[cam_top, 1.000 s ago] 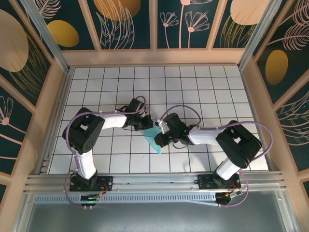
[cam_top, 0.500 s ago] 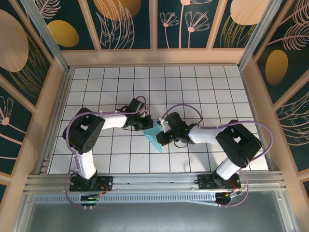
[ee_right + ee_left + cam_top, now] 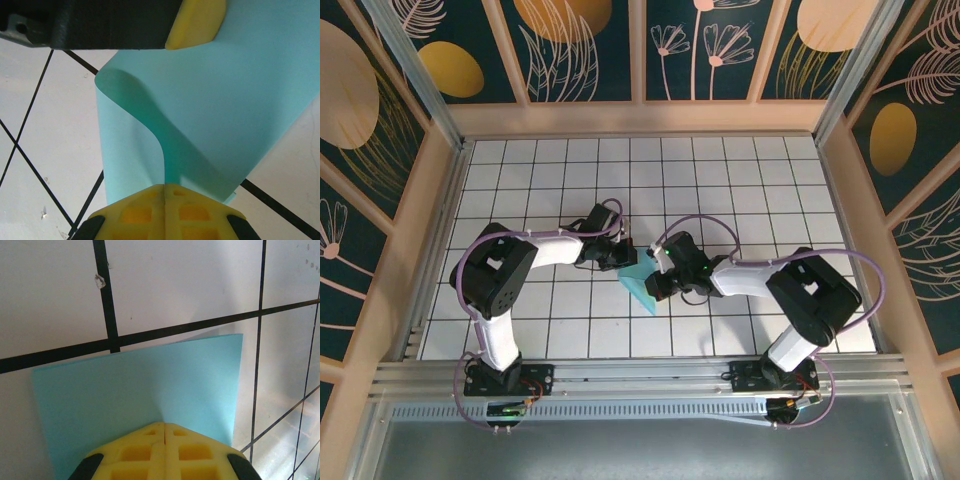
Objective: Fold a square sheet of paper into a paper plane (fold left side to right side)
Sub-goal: Third fold the triangle at the center of the table.
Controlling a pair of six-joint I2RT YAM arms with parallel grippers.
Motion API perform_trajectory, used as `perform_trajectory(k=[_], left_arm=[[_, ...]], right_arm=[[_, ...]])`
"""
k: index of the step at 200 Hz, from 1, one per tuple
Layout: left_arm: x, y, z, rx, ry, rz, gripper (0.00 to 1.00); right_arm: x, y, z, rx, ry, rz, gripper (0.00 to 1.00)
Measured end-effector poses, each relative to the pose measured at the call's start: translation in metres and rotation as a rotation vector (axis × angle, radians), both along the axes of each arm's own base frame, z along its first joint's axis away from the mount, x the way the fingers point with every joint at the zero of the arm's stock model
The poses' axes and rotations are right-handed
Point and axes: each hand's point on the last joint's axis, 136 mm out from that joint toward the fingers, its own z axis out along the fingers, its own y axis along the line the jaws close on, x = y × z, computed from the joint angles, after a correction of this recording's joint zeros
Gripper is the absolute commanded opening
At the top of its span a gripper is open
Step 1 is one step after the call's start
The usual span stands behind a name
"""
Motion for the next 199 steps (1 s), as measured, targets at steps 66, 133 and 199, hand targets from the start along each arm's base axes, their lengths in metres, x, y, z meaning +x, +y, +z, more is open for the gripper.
perform_trajectory(k=[66,133,199], left_arm=[[0.000,0.000,0.000,0.000,-0.001,0.000,0.05],[0.009,0.010,0.022,0.032,-0.064,0.051,0.14],[0.001,0.032,0.112,-0.115,-0.290,0.122,0.06]], right_arm=[[-0.001,-0.001,-0.007,-0.014,0.015,0.000,0.00],[0.000,0.001,-0.008,-0.010,0.017,0.004,0.00],[-0.001,0.001,-0.008,-0.009,0.018,0.005,0.00]])
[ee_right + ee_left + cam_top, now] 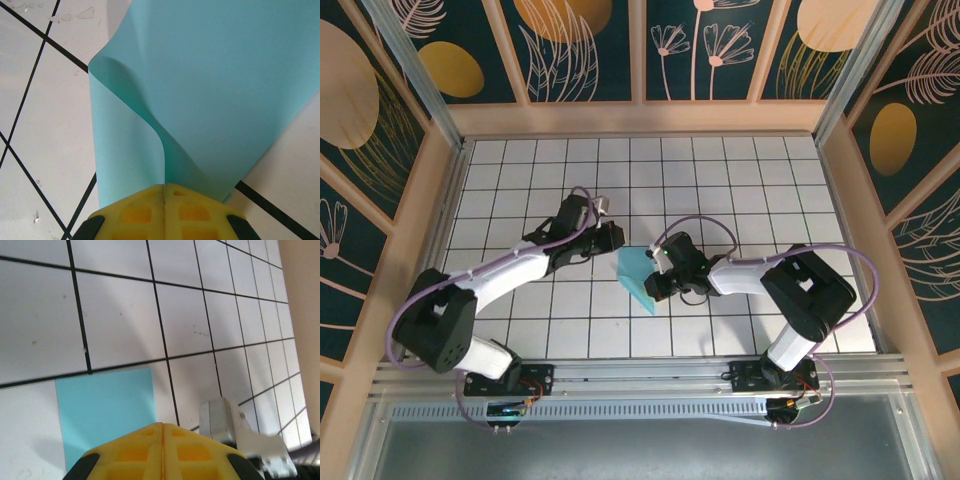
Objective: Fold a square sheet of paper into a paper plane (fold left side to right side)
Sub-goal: Third fold the triangle at the center of the table.
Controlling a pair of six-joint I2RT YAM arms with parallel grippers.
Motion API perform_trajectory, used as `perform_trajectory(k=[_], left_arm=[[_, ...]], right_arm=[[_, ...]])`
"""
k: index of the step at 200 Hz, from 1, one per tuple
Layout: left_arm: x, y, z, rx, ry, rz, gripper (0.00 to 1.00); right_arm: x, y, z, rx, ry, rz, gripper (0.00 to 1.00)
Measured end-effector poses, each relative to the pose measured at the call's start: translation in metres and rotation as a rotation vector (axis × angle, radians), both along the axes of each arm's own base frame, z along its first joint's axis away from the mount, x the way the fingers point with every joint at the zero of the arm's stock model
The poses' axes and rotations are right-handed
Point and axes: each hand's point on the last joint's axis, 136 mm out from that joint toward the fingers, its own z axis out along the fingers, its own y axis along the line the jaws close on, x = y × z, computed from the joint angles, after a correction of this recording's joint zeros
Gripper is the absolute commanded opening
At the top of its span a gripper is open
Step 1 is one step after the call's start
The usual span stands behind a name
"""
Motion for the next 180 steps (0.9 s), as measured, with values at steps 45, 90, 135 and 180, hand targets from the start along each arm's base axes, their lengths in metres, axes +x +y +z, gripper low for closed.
perform_trajectory(k=[45,90,135,180], left_arm=[[-0.052,0.003,-0.048,-0.039,0.126,-0.046,0.00],[-0.067,-0.023,-0.059,-0.085,0.162,-0.103,0.00],[-0.068,-0.027,-0.081,-0.068,0.208,-0.101,0.00],[-0.068,-0.029,-0.090,-0.059,0.219,-0.099,0.00]], right_arm=[[0.000,0.000,0.000,-0.001,0.001,0.000,0.00],[0.001,0.002,0.000,0.005,-0.003,0.001,0.00],[0.002,0.003,0.000,0.005,-0.003,0.002,0.00],[0.003,0.004,0.000,0.006,-0.003,0.002,0.00]])
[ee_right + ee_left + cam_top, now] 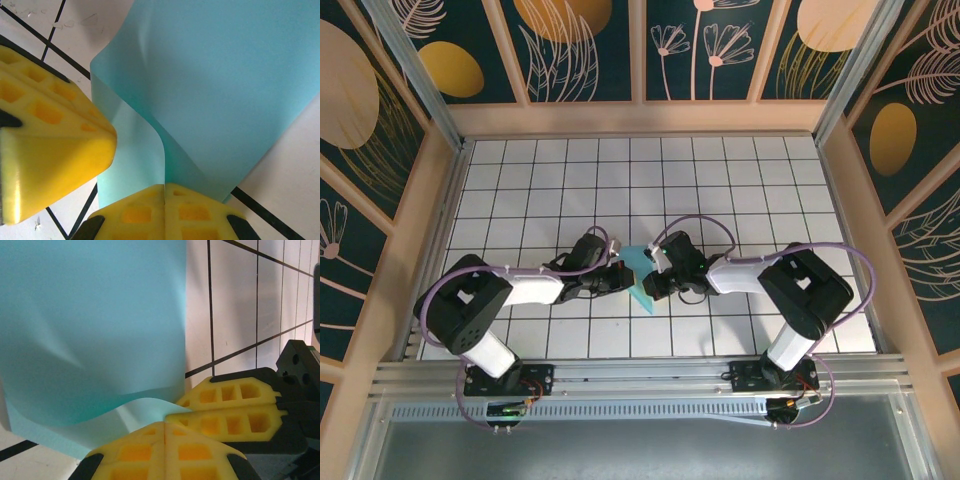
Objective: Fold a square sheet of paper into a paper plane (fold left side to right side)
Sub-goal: Third fold the triangle at the center of the table.
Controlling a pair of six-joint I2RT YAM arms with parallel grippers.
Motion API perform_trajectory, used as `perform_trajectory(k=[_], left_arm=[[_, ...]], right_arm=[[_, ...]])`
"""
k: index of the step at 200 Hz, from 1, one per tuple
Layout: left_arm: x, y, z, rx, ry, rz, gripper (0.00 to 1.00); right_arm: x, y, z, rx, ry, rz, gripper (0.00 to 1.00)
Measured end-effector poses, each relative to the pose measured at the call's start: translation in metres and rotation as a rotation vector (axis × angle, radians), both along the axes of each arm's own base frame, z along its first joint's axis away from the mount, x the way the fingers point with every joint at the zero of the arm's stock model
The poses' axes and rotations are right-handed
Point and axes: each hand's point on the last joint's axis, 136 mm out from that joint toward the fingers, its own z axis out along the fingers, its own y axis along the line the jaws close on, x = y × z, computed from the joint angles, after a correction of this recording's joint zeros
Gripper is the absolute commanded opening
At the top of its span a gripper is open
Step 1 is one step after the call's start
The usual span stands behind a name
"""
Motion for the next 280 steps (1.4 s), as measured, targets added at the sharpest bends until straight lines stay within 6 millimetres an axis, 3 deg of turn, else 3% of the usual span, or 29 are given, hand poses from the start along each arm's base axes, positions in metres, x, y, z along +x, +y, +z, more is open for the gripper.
perform_trajectory(k=[175,230,280], left_arm=[[-0.001,0.004,-0.020,0.046,0.027,0.014,0.00],[0.000,0.005,-0.021,0.053,0.023,0.019,0.00],[0.000,0.005,-0.021,0.052,0.023,0.020,0.00]], right_arm=[[0.001,0.001,0.000,-0.003,0.002,0.000,0.00],[0.005,-0.003,0.004,-0.039,0.015,-0.036,0.19],[0.014,-0.017,0.027,-0.046,-0.007,-0.100,0.27]])
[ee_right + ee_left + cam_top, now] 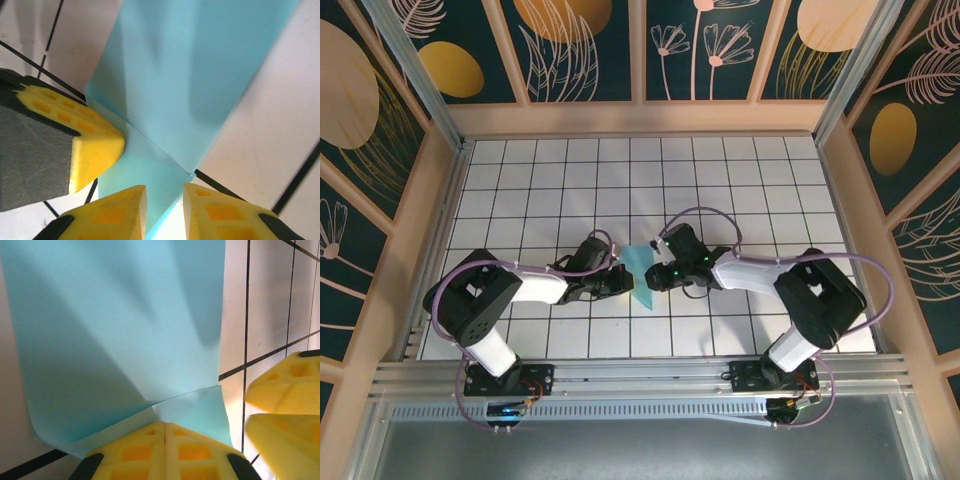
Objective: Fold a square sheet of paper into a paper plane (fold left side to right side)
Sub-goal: Third fold the triangle at the center of the table.
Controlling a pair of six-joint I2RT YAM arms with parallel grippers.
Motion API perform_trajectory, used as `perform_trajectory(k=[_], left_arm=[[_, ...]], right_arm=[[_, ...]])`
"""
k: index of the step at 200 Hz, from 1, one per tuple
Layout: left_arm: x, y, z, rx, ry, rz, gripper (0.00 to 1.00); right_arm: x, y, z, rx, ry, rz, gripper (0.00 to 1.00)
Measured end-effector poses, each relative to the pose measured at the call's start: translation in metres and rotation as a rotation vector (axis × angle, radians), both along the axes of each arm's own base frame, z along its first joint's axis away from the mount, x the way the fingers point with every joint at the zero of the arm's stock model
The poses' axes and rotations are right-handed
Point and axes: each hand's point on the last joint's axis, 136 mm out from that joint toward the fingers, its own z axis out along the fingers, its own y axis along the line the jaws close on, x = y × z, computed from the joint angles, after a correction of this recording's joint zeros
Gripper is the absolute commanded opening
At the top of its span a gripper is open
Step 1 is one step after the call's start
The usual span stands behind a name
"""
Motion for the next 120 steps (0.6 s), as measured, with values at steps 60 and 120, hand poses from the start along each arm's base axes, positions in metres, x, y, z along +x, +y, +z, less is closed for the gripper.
perform_trajectory(k=[60,120], left_arm=[[0.000,0.000,0.000,0.001,0.000,0.000,0.00],[0.000,0.000,0.000,0.001,-0.001,0.001,0.00]], right_arm=[[-0.025,0.008,0.027,0.132,0.096,0.023,0.00],[-0.063,0.027,0.005,0.158,0.267,0.080,0.00]])
